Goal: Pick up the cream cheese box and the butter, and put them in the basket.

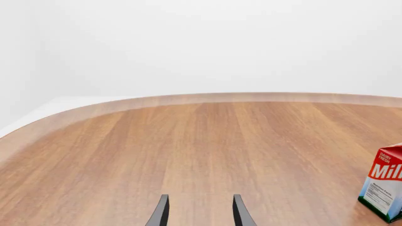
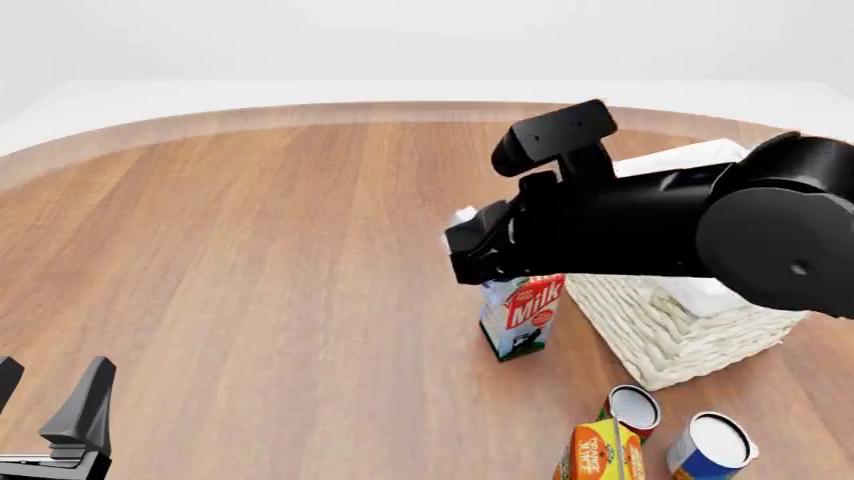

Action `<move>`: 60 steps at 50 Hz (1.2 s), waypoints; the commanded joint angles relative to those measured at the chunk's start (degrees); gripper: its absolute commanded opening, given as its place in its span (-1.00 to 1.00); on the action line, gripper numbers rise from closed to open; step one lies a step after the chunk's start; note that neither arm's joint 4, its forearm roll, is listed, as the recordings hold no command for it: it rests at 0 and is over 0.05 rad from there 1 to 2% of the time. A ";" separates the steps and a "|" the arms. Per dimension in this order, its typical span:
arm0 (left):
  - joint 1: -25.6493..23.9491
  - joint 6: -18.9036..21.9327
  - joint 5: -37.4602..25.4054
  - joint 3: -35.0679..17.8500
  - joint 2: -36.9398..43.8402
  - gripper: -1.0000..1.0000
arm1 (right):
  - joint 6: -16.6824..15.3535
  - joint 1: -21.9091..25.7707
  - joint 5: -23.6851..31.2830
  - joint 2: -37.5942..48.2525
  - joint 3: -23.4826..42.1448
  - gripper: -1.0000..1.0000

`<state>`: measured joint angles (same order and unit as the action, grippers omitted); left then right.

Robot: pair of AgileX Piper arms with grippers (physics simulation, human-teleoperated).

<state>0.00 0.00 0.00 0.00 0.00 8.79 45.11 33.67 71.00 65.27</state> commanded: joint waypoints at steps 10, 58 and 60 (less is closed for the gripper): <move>0.00 0.00 0.00 0.00 0.00 1.00 | -3.27 -9.43 3.15 -6.95 3.15 -1.00; 0.00 0.00 0.00 0.00 0.00 1.00 | 1.21 -40.46 -2.54 -5.60 2.02 -1.00; 0.00 0.00 0.00 0.00 0.00 1.00 | 1.03 -41.63 -3.33 -4.78 1.81 -1.00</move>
<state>0.00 0.00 0.00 0.00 0.00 8.77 9.28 32.72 64.32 67.26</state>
